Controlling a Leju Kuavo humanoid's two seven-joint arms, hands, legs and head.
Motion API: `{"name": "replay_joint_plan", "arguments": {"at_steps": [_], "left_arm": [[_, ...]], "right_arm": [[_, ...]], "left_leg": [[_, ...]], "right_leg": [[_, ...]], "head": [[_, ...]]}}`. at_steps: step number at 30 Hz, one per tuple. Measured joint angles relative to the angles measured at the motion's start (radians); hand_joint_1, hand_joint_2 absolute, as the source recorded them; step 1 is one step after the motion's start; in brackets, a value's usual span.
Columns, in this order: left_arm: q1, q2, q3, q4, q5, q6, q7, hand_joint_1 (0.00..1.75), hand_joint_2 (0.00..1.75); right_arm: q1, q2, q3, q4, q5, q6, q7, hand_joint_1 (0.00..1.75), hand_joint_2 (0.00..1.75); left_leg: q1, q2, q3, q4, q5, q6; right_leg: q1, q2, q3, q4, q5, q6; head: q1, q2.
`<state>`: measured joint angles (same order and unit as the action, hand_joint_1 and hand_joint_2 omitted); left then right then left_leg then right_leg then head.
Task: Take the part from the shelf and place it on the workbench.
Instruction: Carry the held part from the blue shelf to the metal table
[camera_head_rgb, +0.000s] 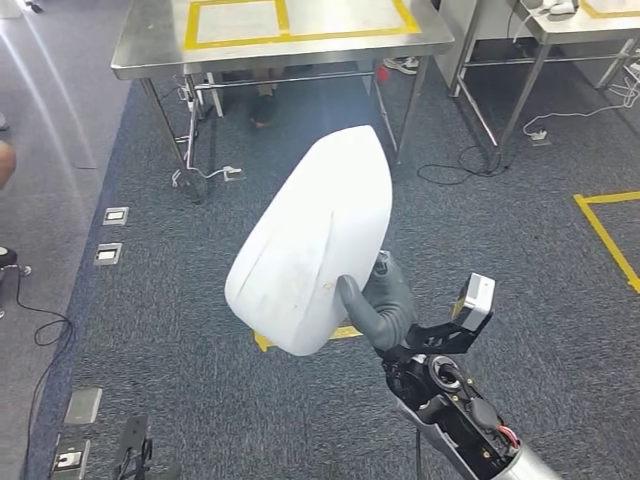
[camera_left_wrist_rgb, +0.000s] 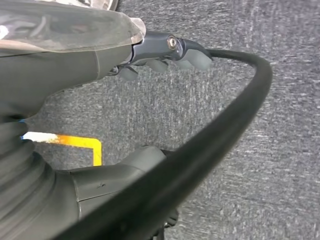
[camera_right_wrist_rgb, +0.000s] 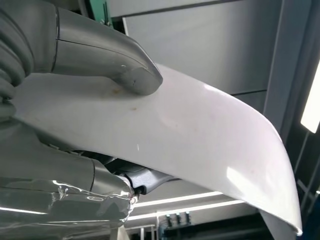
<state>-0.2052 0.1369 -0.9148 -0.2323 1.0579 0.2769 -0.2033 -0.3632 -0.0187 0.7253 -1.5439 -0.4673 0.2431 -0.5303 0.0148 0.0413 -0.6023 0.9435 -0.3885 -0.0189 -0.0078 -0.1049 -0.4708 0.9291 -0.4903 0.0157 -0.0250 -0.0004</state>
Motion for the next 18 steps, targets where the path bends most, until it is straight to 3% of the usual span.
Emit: {"name": "replay_joint_plan", "arguments": {"at_steps": [2, 4, 5, 6, 7, 8, 9, 11, 13, 15, 16, 18], "left_arm": [[0.002, 0.000, 0.000, 0.000, 0.000, 0.000, 0.000, 0.00, 1.75], [0.000, 0.000, 0.000, 0.000, 0.000, 0.000, 0.000, 0.00, 1.75], [-0.001, 0.000, 0.000, 0.000, 0.000, 0.000, 0.000, 0.00, 1.75], [-0.001, 0.000, 0.000, 0.000, 0.000, 0.000, 0.000, 0.00, 1.75], [0.000, 0.000, 0.000, 0.000, 0.000, 0.001, 0.000, 0.00, 1.75], [0.001, 0.000, 0.000, 0.000, 0.000, 0.001, 0.000, 0.00, 1.75], [0.002, 0.000, 0.000, -0.001, 0.001, 0.002, 0.000, 0.00, 1.75], [0.003, -0.001, 0.000, -0.001, 0.002, 0.002, 0.002, 0.00, 1.75], [0.006, 0.000, 0.001, -0.001, 0.005, -0.003, 0.002, 0.00, 1.75], [0.017, 0.005, 0.003, -0.001, 0.009, -0.010, 0.002, 0.00, 1.75], [0.023, 0.007, 0.003, 0.000, 0.011, -0.013, 0.000, 0.00, 1.75], [0.028, 0.010, 0.003, 0.000, 0.013, -0.015, -0.002, 0.00, 1.75]], "right_arm": [[-0.001, 0.000, 0.000, 0.000, 0.000, 0.000, 0.000, 1.75, 1.75], [0.000, 0.000, -0.001, 0.000, 0.000, 0.000, 0.000, 1.75, 1.75], [0.001, 0.000, -0.001, 0.001, 0.000, 0.000, 0.000, 1.75, 1.75], [0.004, 0.000, -0.001, 0.002, 0.000, 0.000, 0.000, 1.75, 1.75], [0.006, 0.000, -0.001, 0.003, 0.000, 0.000, 0.000, 1.75, 1.75], [0.008, 0.000, -0.001, 0.003, 0.000, 0.000, 0.000, 1.75, 1.75], [0.008, 0.000, 0.000, 0.003, -0.001, 0.000, 0.000, 1.75, 1.75], [0.008, 0.000, 0.000, 0.003, -0.004, 0.004, 0.000, 1.75, 1.75], [0.005, 0.000, 0.001, 0.003, -0.006, 0.008, 0.004, 1.75, 1.75], [0.001, 0.001, 0.002, 0.003, -0.009, 0.011, 0.009, 1.75, 1.75], [-0.002, 0.002, 0.002, 0.003, -0.009, 0.012, 0.011, 1.75, 1.75], [-0.006, 0.007, 0.002, 0.003, -0.012, 0.014, 0.015, 1.75, 1.75]], "left_leg": [[0.004, -0.019, 0.006, -0.004, -0.001, 0.013], [0.006, -0.039, 0.010, -0.006, -0.002, 0.024], [0.004, -0.051, 0.011, -0.006, -0.003, 0.027], [0.003, -0.064, 0.011, -0.006, -0.004, 0.028], [0.001, -0.078, 0.012, -0.005, -0.004, 0.029], [0.001, -0.093, 0.014, -0.005, -0.004, 0.028], [0.001, -0.107, 0.017, -0.004, -0.005, 0.027], [0.001, -0.135, 0.018, 0.000, -0.007, 0.022], [0.002, -0.159, 0.010, 0.003, -0.005, 0.012], [0.004, -0.176, 0.001, 0.002, 0.001, -0.002], [0.004, -0.164, -0.002, 0.007, -0.001, -0.008], [0.001, -0.111, -0.033, 0.069, -0.038, -0.017]], "right_leg": [[-0.005, 0.029, -0.010, 0.037, -0.031, 0.009], [-0.009, 0.081, -0.067, 0.167, -0.097, 0.013], [-0.009, 0.095, -0.108, 0.249, -0.129, 0.013], [-0.009, 0.100, -0.141, 0.310, -0.145, 0.013], [-0.009, 0.102, -0.159, 0.335, -0.141, 0.013], [-0.009, 0.104, -0.157, 0.316, -0.114, 0.011], [-0.009, 0.111, -0.136, 0.257, -0.071, 0.008], [-0.012, 0.154, -0.081, 0.112, 0.006, 0.001], [-0.013, 0.186, -0.047, 0.037, 0.025, -0.004], [-0.012, 0.174, -0.037, 0.025, 0.023, -0.010], [-0.013, 0.165, -0.036, 0.020, 0.026, -0.015], [-0.017, 0.145, -0.031, 0.011, 0.033, -0.026]], "head": [[0.007, 0.000], [0.020, 0.000], [0.027, 0.000], [0.032, 0.000], [0.036, 0.000], [0.038, 0.000], [0.040, 0.000], [0.047, 0.000], [0.051, 0.000], [0.049, 0.000], [0.048, 0.000], [0.037, 0.000]]}}
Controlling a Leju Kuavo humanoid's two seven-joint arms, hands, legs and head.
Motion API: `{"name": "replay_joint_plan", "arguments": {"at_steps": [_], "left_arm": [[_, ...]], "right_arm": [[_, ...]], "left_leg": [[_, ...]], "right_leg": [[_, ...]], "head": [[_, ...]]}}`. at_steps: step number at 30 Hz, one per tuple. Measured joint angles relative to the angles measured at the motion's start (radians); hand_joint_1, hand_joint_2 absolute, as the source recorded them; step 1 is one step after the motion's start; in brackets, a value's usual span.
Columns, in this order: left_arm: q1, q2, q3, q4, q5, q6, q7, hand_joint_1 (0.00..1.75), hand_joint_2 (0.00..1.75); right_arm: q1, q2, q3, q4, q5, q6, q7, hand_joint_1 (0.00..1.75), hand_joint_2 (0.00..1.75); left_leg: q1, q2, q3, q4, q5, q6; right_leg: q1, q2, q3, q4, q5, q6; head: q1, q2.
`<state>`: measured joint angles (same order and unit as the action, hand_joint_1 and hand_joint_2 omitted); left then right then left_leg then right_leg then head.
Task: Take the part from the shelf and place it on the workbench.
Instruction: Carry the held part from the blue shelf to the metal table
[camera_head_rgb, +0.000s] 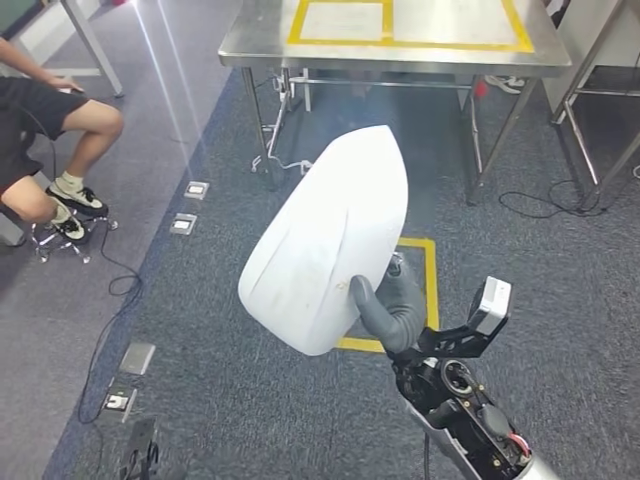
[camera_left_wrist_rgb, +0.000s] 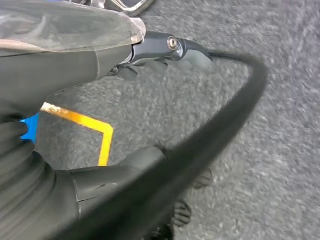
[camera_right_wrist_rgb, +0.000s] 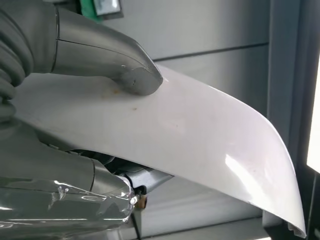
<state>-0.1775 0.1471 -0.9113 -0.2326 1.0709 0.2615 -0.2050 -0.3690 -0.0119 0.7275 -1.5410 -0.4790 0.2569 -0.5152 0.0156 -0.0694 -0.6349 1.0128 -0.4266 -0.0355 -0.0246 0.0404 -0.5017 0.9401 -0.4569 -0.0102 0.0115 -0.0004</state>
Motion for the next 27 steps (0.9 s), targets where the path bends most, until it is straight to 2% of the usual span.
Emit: {"name": "replay_joint_plan", "arguments": {"at_steps": [1, 2, 3, 4, 5, 6, 8, 9, 10, 11, 14, 15, 19, 24, 27], "left_arm": [[-0.001, 0.000, 0.000, 0.000, 0.000, -0.001, -0.001, 0.00, 1.75], [-0.003, 0.001, 0.000, 0.000, 0.001, -0.001, -0.002, 0.00, 1.75], [-0.004, 0.001, 0.000, 0.000, 0.001, -0.001, -0.002, 0.00, 1.75], [-0.002, 0.001, 0.001, 0.000, 0.002, -0.001, -0.002, 0.00, 1.75], [0.000, 0.001, 0.001, 0.000, 0.003, 0.000, -0.003, 0.00, 1.75], [0.001, 0.002, 0.001, 0.000, 0.004, 0.000, -0.003, 0.00, 1.75], [0.002, 0.005, 0.004, 0.000, 0.005, 0.000, -0.004, 0.00, 1.75], [0.002, 0.006, 0.006, 0.000, 0.006, 0.000, -0.006, 0.00, 1.75], [0.002, 0.007, 0.007, 0.000, 0.006, 0.000, -0.006, 0.00, 1.75], [0.003, 0.007, 0.009, 0.000, 0.007, 0.000, -0.007, 0.00, 1.75], [0.007, 0.007, 0.010, 0.000, 0.007, 0.000, -0.008, 0.00, 1.75], [0.008, 0.007, 0.011, 0.000, 0.007, 0.000, -0.008, 0.00, 1.75], [0.008, 0.008, 0.015, 0.000, 0.005, -0.001, -0.009, 0.00, 1.75], [0.007, 0.007, 0.015, 0.000, 0.004, -0.001, -0.009, 0.00, 1.75], [0.007, 0.008, 0.016, 0.000, 0.007, -0.001, -0.009, 0.00, 1.75]], "right_arm": [[0.000, 0.001, 0.000, 0.000, -0.001, 0.001, 0.003, 1.75, 1.75], [0.000, 0.002, 0.000, 0.000, -0.002, 0.002, 0.006, 1.75, 1.75], [0.001, 0.002, 0.001, 0.000, -0.001, 0.002, 0.011, 1.75, 1.75], [0.002, 0.002, 0.002, 0.000, 0.001, 0.001, 0.015, 1.75, 1.75], [0.002, 0.002, 0.002, 0.001, 0.003, 0.000, 0.019, 1.75, 1.75], [0.002, 0.002, 0.003, 0.001, 0.004, -0.001, 0.022, 1.75, 1.75], [0.001, 0.004, 0.004, 0.000, 0.006, -0.003, 0.024, 1.75, 1.75], [0.000, 0.006, 0.004, 0.000, 0.006, -0.003, 0.025, 1.75, 1.75], [-0.002, 0.007, 0.005, 0.000, 0.006, -0.002, 0.025, 1.75, 1.75], [-0.003, 0.007, 0.006, 0.000, 0.006, -0.001, 0.024, 1.75, 1.75], [-0.005, 0.007, 0.011, 0.000, 0.005, 0.001, 0.023, 1.75, 1.75], [-0.006, 0.007, 0.013, 0.000, 0.005, 0.001, 0.023, 1.75, 1.75], [-0.010, 0.007, 0.017, 0.000, 0.004, 0.000, 0.021, 1.75, 1.75], [-0.011, 0.007, 0.018, 0.000, 0.002, 0.000, 0.019, 1.75, 1.75], [-0.012, 0.007, 0.018, 0.001, -0.001, 0.002, 0.020, 1.75, 1.75]], "left_leg": [[0.000, 0.032, -0.031, 0.064, -0.032, -0.004], [0.000, 0.049, -0.069, 0.138, -0.065, -0.007], [0.002, 0.057, -0.101, 0.202, -0.087, -0.010], [0.004, 0.060, -0.118, 0.235, -0.092, -0.012], [0.005, 0.062, -0.113, 0.226, -0.078, -0.013], [0.005, 0.063, -0.084, 0.174, -0.049, -0.013], [0.004, 0.068, 0.001, 0.020, 0.009, -0.008], [0.003, 0.070, 0.031, -0.035, 0.024, -0.003], [0.003, 0.070, 0.046, -0.065, 0.028, 0.002], [0.003, 0.070, 0.048, -0.071, 0.025, 0.005], [0.001, 0.068, 0.051, -0.071, 0.023, 0.008], [0.000, 0.068, 0.052, -0.071, 0.022, 0.011], [-0.004, 0.067, 0.053, -0.070, 0.019, 0.019], [-0.004, 0.067, 0.053, -0.069, 0.017, 0.023], [-0.005, 0.067, 0.053, -0.069, 0.017, 0.023]], "right_leg": [[0.001, -0.010, 0.000, -0.002, 0.001, -0.003], [0.003, -0.020, -0.001, -0.002, 0.001, -0.004], [0.004, -0.030, -0.002, -0.002, 0.001, -0.005], [0.005, -0.037, -0.003, -0.002, 0.001, -0.005], [0.005, -0.043, -0.003, -0.002, 0.001, -0.005], [0.005, -0.048, -0.002, -0.002, 0.000, -0.004], [0.007, -0.053, -0.002, -0.001, -0.003, 0.002], [0.010, -0.054, -0.002, 0.000, -0.005, 0.006], [0.013, -0.055, -0.002, 0.001, -0.009, 0.009], [0.016, -0.055, -0.003, 0.003, -0.013, 0.004], [0.017, -0.055, 0.002, 0.003, -0.017, -0.024], [0.016, -0.055, 0.004, 0.001, -0.015, -0.025], [0.014, -0.055, 0.010, -0.008, -0.011, -0.014], [0.012, -0.055, 0.014, -0.016, -0.010, 0.017], [0.012, -0.055, 0.014, -0.016, -0.011, 0.021]], "head": [[-0.009, 0.000], [-0.017, 0.000], [-0.022, 0.000], [-0.026, 0.000], [-0.030, 0.000], [-0.034, 0.000], [-0.043, 0.000], [-0.045, 0.000], [-0.045, 0.000], [-0.042, 0.000], [-0.028, 0.000], [-0.024, 0.000], [-0.011, 0.000], [-0.003, 0.000], [-0.004, 0.000]]}}
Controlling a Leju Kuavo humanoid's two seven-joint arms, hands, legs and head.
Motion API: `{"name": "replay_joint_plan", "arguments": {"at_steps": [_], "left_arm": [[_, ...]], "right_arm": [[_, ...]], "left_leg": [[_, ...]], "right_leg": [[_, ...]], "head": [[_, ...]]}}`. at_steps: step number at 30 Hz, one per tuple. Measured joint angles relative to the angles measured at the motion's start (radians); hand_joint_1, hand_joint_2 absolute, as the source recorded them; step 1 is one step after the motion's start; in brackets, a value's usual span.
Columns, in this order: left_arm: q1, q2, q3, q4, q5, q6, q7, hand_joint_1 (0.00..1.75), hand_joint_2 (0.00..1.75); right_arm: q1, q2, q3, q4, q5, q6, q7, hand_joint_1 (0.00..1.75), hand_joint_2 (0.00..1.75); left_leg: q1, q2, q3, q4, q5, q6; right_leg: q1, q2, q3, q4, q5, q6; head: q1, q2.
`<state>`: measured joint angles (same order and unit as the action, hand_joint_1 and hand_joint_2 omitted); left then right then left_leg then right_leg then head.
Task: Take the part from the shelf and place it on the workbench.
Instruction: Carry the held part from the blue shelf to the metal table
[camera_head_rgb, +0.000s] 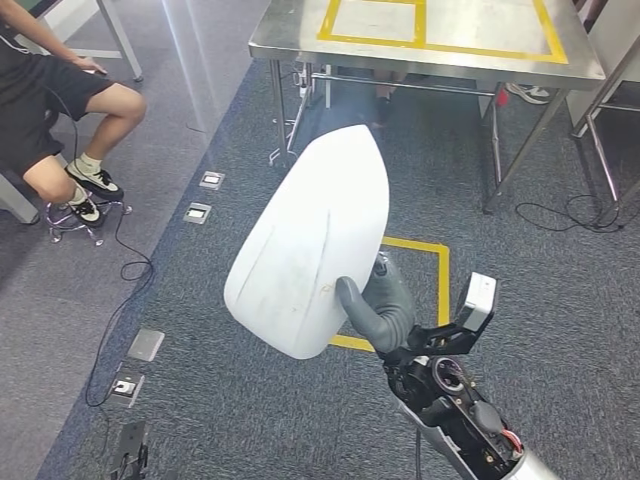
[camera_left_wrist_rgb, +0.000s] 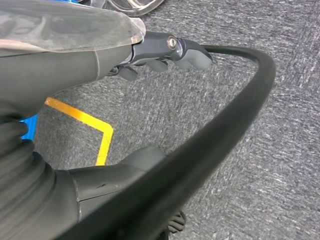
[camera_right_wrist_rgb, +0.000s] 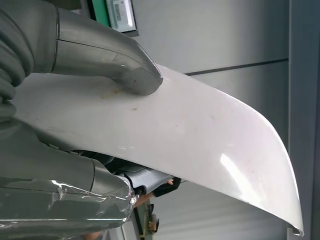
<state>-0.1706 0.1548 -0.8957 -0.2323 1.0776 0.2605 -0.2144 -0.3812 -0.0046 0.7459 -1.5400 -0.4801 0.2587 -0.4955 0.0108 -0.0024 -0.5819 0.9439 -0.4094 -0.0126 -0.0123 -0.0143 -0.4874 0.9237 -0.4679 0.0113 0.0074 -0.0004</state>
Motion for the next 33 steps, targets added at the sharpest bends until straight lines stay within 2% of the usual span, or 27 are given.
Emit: {"name": "replay_joint_plan", "arguments": {"at_steps": [14, 22, 33], "left_arm": [[0.002, 0.000, 0.023, 0.000, 0.015, -0.004, -0.011, 0.00, 1.75], [0.001, 0.000, 0.032, 0.000, 0.019, -0.043, -0.039, 0.00, 1.75], [-0.016, -0.002, 0.041, 0.000, 0.011, -0.060, -0.009, 0.00, 1.75]], "right_arm": [[-0.033, 0.000, 0.013, 0.026, -0.019, 0.013, -0.001, 1.75, 1.75], [-0.032, 0.000, 0.017, 0.044, -0.022, -0.002, -0.005, 1.75, 1.75], [-0.011, -0.002, 0.002, 0.054, -0.022, -0.029, -0.015, 1.75, 1.75]], "left_leg": [[0.004, 0.000, 0.002, -0.002, 0.000, -0.001], [0.004, 0.000, 0.002, -0.002, 0.000, -0.001], [0.004, 0.001, 0.002, -0.001, 0.000, -0.001]], "right_leg": [[0.006, 0.000, 0.000, 0.002, -0.001, 0.000], [0.006, 0.000, 0.000, 0.002, -0.002, 0.000], [0.006, 0.001, -0.001, 0.002, -0.002, 0.000]], "head": [[-0.006, 0.000], [-0.006, 0.000], [-0.006, 0.000]]}}
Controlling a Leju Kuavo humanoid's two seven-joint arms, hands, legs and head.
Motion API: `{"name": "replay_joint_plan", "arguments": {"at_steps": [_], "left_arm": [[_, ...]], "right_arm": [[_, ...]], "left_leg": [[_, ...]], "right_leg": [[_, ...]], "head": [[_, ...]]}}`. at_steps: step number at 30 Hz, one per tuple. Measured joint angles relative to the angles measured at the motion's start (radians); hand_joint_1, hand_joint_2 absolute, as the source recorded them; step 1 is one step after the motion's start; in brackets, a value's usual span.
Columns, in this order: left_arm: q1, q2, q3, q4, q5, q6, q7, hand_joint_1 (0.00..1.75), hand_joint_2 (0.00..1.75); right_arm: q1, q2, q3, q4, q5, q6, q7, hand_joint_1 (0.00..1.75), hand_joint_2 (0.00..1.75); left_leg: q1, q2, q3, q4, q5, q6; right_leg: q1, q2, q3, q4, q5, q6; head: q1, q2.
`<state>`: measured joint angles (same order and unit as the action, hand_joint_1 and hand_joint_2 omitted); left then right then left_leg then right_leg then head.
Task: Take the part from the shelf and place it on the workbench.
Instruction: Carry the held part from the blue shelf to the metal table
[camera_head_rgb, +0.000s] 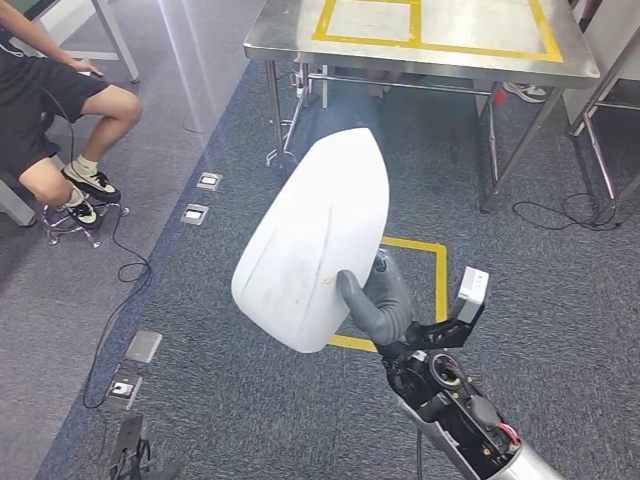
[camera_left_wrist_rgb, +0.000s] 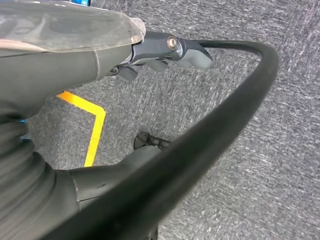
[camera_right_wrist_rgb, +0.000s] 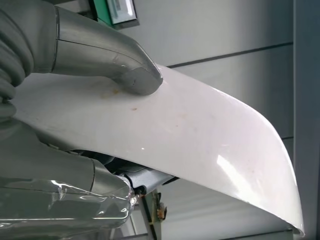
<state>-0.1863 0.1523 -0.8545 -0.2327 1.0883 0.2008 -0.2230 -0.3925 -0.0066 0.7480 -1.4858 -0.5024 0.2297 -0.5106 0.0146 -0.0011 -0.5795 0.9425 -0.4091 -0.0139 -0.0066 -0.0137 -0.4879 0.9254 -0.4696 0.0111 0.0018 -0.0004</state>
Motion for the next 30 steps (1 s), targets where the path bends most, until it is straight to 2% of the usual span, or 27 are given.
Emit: {"name": "replay_joint_plan", "arguments": {"at_steps": [8, 12, 14, 15, 16, 18, 19, 20, 21, 22, 23, 24, 25, 28, 29, 30], "left_arm": [[-0.008, -0.002, 0.000, 0.000, -0.008, 0.003, 0.005, 0.00, 1.75], [-0.010, -0.002, 0.000, 0.000, -0.010, 0.003, 0.008, 0.00, 1.75], [-0.011, -0.002, 0.000, 0.000, -0.011, 0.003, 0.010, 0.00, 1.75], [-0.012, -0.002, 0.000, 0.000, -0.012, 0.003, 0.010, 0.00, 1.75], [-0.013, -0.002, 0.000, 0.000, -0.012, 0.002, 0.011, 0.00, 1.75], [-0.015, -0.003, 0.000, 0.000, -0.013, 0.002, 0.013, 0.00, 1.75], [-0.015, -0.004, 0.000, 0.000, -0.013, 0.002, 0.014, 0.00, 1.75], [-0.014, -0.004, 0.000, 0.000, -0.013, 0.002, 0.016, 0.00, 1.75], [-0.014, -0.004, 0.000, 0.000, -0.014, 0.002, 0.017, 0.00, 1.75], [-0.013, -0.005, 0.000, 0.000, -0.014, 0.002, 0.017, 0.00, 1.75], [-0.013, -0.006, 0.000, 0.000, -0.014, 0.002, 0.017, 0.00, 1.75], [-0.015, -0.006, 0.000, 0.000, -0.014, 0.002, 0.017, 0.00, 1.75], [-0.016, -0.006, -0.001, 0.000, -0.014, 0.002, 0.017, 0.00, 1.75], [-0.018, -0.006, -0.001, 0.000, -0.014, 0.003, 0.017, 0.00, 1.75], [-0.018, -0.007, -0.001, 0.000, -0.014, 0.004, 0.017, 0.00, 1.75], [-0.020, -0.007, -0.001, 0.000, -0.014, 0.005, 0.017, 0.00, 1.75]], "right_arm": [[0.010, -0.004, -0.003, 0.000, 0.000, -0.011, 0.000, 1.75, 1.75], [0.012, -0.004, -0.004, -0.001, 0.000, -0.011, 0.000, 1.75, 1.75], [0.012, -0.005, -0.006, -0.004, 0.000, -0.011, 0.000, 1.75, 1.75], [0.012, -0.005, -0.007, -0.005, 0.000, -0.012, 0.000, 1.75, 1.75], [0.013, -0.006, -0.008, -0.006, 0.000, -0.012, 0.000, 1.75, 1.75], [0.017, -0.009, -0.010, -0.007, 0.000, -0.014, 0.000, 1.75, 1.75], [0.022, -0.012, -0.010, -0.007, 0.000, -0.016, 0.000, 1.75, 1.75], [0.025, -0.014, -0.010, -0.007, 0.000, -0.018, 0.001, 1.75, 1.75], [0.028, -0.015, -0.010, -0.007, 0.000, -0.020, 0.001, 1.75, 1.75], [0.029, -0.015, -0.010, -0.007, 0.000, -0.021, 0.001, 1.75, 1.75], [0.029, -0.016, -0.010, -0.008, 0.000, -0.021, 0.001, 1.75, 1.75], [0.028, -0.016, -0.010, -0.009, 0.000, -0.021, 0.001, 1.75, 1.75], [0.029, -0.017, -0.010, -0.010, 0.000, -0.022, 0.001, 1.75, 1.75], [0.031, -0.018, -0.011, -0.012, -0.001, -0.022, 0.002, 1.75, 1.75], [0.031, -0.018, -0.011, -0.014, -0.001, -0.022, 0.001, 1.75, 1.75], [0.029, -0.018, -0.011, -0.015, -0.002, -0.022, 0.000, 1.75, 1.75]], "left_leg": [[-0.003, 0.000, 0.000, 0.005, -0.004, 0.005], [-0.008, 0.000, 0.001, 0.005, -0.008, 0.013], [-0.002, 0.001, 0.013, -0.009, -0.007, 0.021], [0.002, 0.001, 0.021, -0.015, -0.007, 0.025], [0.004, 0.002, 0.027, -0.019, -0.008, 0.029], [0.002, 0.001, 0.033, -0.020, -0.014, 0.033], [0.002, 0.000, 0.036, -0.020, -0.018, 0.033], [0.003, -0.002, 0.041, -0.019, -0.022, 0.031], [0.004, -0.004, 0.048, -0.018, -0.028, 0.027], [0.006, -0.005, 0.058, -0.017, -0.034, 0.023], [0.006, -0.007, 0.066, -0.016, -0.041, 0.017], [0.005, -0.009, 0.070, -0.012, -0.047, 0.010], [0.004, -0.009, 0.071, -0.011, -0.051, 0.004], [0.005, -0.009, 0.068, -0.009, -0.058, -0.014], [0.006, -0.007, 0.067, 0.001, -0.063, -0.020], [0.007, -0.006, 0.053, 0.033, -0.075, -0.024]], "right_leg": [[-0.006, 0.000, 0.001, -0.001, -0.001, 0.004], [-0.010, -0.001, 0.005, -0.004, -0.003, 0.013], [-0.012, 0.002, 0.001, 0.011, -0.016, 0.019], [-0.012, 0.005, -0.015, 0.047, -0.035, 0.021], [-0.013, 0.008, -0.045, 0.107, -0.063, 0.022], [-0.013, 0.010, -0.127, 0.259, -0.115, 0.023], [-0.013, 0.010, -0.158, 0.306, -0.121, 0.024], [-0.013, 0.010, -0.171, 0.314, -0.106, 0.025], [-0.014, 0.010, -0.161, 0.278, -0.070, 0.025], [-0.015, 0.010, -0.135, 0.208, -0.022, 0.025], [-0.015, 0.012, -0.105, 0.139, 0.011, 0.025], [-0.014, 0.013, -0.075, 0.079, 0.031, 0.022], [-0.013, 0.015, -0.057, 0.045, 0.034, 0.018], [-0.008, 0.020, -0.044, 0.031, 0.018, -0.002], [-0.009, 0.020, -0.037, 0.028, 0.015, -0.009], [-0.010, 0.020, -0.029, 0.024, 0.012, -0.017]], "head": [[-0.002, 0.000], [-0.004, 0.000], [-0.003, 0.000], [0.001, 0.000], [0.006, 0.000], [0.016, 0.000], [0.018, 0.000], [0.021, 0.000], [0.024, 0.000], [0.028, 0.000], [0.032, 0.000], [0.036, 0.000], [0.038, 0.000], [0.032, 0.000], [0.028, 0.000], [0.023, 0.000]]}}
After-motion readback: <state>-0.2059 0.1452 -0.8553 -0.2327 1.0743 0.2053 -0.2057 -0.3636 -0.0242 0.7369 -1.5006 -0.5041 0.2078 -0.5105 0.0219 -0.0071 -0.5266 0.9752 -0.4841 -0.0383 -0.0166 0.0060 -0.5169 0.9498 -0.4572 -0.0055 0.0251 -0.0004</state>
